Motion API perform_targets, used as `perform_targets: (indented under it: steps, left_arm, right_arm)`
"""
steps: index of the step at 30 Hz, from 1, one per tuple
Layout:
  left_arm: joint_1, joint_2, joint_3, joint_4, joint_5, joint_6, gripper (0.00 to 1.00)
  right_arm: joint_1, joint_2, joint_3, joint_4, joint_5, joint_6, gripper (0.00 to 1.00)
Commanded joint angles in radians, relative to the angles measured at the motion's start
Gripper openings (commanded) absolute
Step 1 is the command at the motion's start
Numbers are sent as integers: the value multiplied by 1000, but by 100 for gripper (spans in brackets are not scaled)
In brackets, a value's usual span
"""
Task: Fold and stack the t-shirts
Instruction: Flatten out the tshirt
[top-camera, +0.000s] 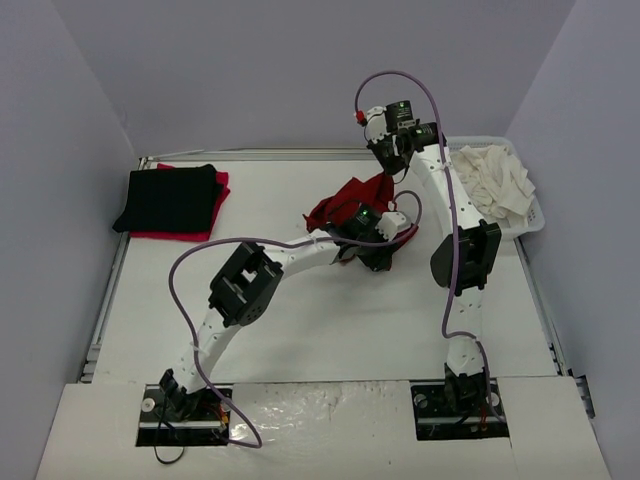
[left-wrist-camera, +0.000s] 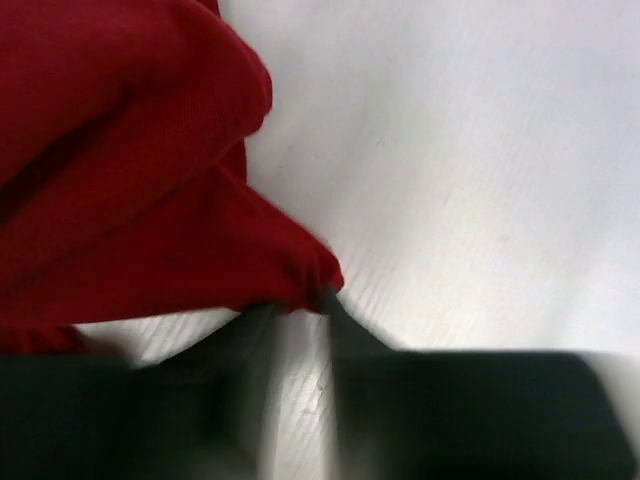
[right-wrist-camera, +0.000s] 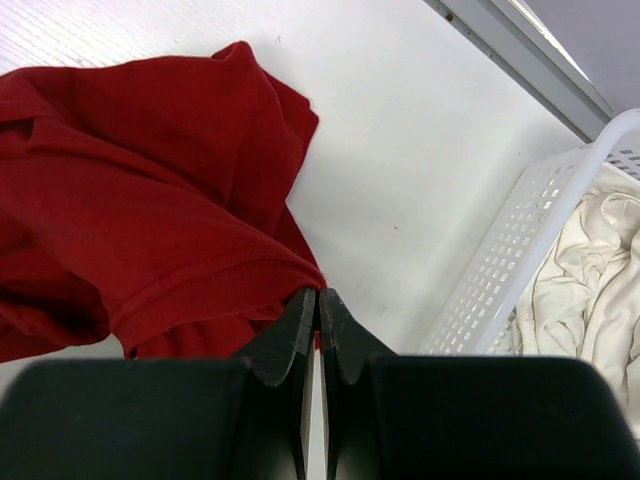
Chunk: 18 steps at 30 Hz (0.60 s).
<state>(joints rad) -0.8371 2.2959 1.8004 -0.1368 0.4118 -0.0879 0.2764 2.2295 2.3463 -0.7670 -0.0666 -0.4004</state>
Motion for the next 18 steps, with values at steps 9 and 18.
perform_targets:
  steps: [9,18]
  left_arm:
    - [90,-162,-28,-139,-191,175,2]
    - [530,-605,-181,-349,-232,355,2]
  right_arm:
    - [-23,-36,11,-11,30,-8,0]
    - [-151,-174,-71,14,-45,0,0]
